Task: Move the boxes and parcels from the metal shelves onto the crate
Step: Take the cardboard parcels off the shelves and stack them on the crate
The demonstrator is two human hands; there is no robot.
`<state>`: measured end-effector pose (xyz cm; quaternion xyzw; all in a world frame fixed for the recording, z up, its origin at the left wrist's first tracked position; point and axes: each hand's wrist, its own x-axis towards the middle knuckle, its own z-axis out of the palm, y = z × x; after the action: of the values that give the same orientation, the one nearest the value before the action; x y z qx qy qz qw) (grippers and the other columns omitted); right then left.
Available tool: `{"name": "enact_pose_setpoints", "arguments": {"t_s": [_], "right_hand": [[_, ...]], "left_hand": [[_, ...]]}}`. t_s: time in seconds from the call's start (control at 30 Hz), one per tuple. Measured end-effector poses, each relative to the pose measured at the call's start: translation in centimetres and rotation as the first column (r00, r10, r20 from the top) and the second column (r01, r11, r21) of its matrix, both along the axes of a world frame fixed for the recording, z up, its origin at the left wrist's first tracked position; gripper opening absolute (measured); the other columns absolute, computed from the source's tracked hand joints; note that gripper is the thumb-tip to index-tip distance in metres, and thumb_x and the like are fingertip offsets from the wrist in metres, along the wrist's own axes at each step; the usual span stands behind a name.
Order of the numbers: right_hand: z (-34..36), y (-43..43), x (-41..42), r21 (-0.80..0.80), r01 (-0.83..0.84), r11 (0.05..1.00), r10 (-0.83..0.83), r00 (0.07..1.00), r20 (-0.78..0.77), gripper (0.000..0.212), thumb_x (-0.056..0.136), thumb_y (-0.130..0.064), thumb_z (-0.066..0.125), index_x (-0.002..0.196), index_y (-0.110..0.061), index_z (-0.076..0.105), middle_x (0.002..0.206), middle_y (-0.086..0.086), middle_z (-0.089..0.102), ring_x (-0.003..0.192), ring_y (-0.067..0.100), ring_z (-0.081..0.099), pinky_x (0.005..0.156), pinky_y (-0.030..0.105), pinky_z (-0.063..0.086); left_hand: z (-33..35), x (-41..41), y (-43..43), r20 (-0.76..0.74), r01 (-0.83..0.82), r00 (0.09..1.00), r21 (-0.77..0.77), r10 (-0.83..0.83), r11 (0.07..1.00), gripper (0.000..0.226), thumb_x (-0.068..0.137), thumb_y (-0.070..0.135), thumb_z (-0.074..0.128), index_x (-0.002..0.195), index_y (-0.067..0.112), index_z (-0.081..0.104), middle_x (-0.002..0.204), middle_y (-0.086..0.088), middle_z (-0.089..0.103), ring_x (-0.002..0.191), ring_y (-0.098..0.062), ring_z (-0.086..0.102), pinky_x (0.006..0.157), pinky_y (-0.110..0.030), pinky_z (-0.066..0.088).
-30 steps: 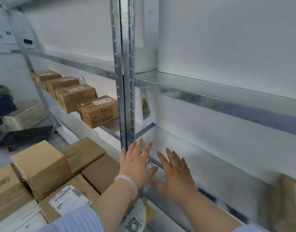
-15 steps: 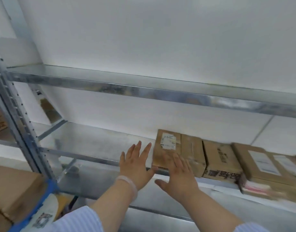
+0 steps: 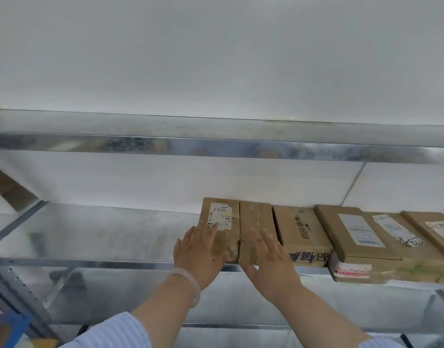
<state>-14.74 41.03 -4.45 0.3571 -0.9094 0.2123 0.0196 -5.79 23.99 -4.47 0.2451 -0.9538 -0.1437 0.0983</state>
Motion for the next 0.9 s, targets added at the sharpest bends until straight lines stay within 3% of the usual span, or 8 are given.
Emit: {"name": "enact_pose_setpoints", "arguments": {"t_s": [0.33, 0.57, 0.67, 0.9], "right_hand": [[-0.6, -8.2, -5.5, 0.154, 0.046, 0.987, -0.065, 0.99, 0.126, 0.07, 0.095, -0.059, 0.031, 0.153, -0.033, 0.001, 0.163, -0.004, 0.0, 0.148, 0.015, -0.005, 0.119, 0.039, -0.002], [-1.8, -11.3, -7.2, 0.213, 0.093, 0.972, -0.133, 0.975, 0.177, 0.083, 0.085, -0.078, 0.021, 0.153, -0.035, -0.001, 0.162, -0.004, 0.002, 0.148, 0.015, -0.006, 0.116, 0.042, -0.009], [-2.4, -12.3, -7.7, 0.232, 0.105, 0.967, -0.137, 0.983, 0.124, 0.074, 0.092, -0.063, 0.03, 0.153, -0.035, -0.002, 0.163, -0.003, 0.003, 0.148, 0.015, -0.007, 0.118, 0.042, -0.01], [-4.1, -16.5, -7.9, 0.234, 0.005, 0.972, -0.042, 0.987, 0.157, 0.07, 0.093, -0.062, 0.027, 0.151, -0.039, -0.004, 0.162, -0.008, -0.009, 0.147, 0.017, -0.013, 0.114, 0.035, -0.011]], "left_hand": [[-2.5, -7.1, -8.2, 0.089, 0.0, 0.996, 0.096, -0.009, 0.995, 0.072, 0.087, 0.067, 0.034, 0.147, 0.047, 0.0, 0.161, 0.003, 0.0, 0.147, -0.023, 0.0, 0.117, -0.048, 0.009], [-4.5, -10.3, -10.9, 0.297, 0.094, 0.946, 0.131, -0.129, 0.987, 0.074, 0.081, 0.08, 0.025, 0.145, 0.053, -0.002, 0.161, -0.003, -0.011, 0.147, -0.031, -0.003, 0.115, -0.05, 0.012], [-5.0, -10.4, -11.8, 0.356, 0.093, 0.92, 0.206, -0.163, 0.974, 0.074, 0.076, 0.084, 0.022, 0.142, 0.058, 0.001, 0.162, -0.002, -0.002, 0.146, -0.032, 0.006, 0.113, -0.051, 0.019], [-5.6, -8.1, -14.4, 0.262, 0.02, 0.958, 0.349, -0.118, 0.937, 0.076, 0.07, 0.089, 0.023, 0.139, 0.063, 0.008, 0.157, 0.006, 0.02, 0.138, -0.03, 0.028, 0.109, -0.051, 0.034]]}}
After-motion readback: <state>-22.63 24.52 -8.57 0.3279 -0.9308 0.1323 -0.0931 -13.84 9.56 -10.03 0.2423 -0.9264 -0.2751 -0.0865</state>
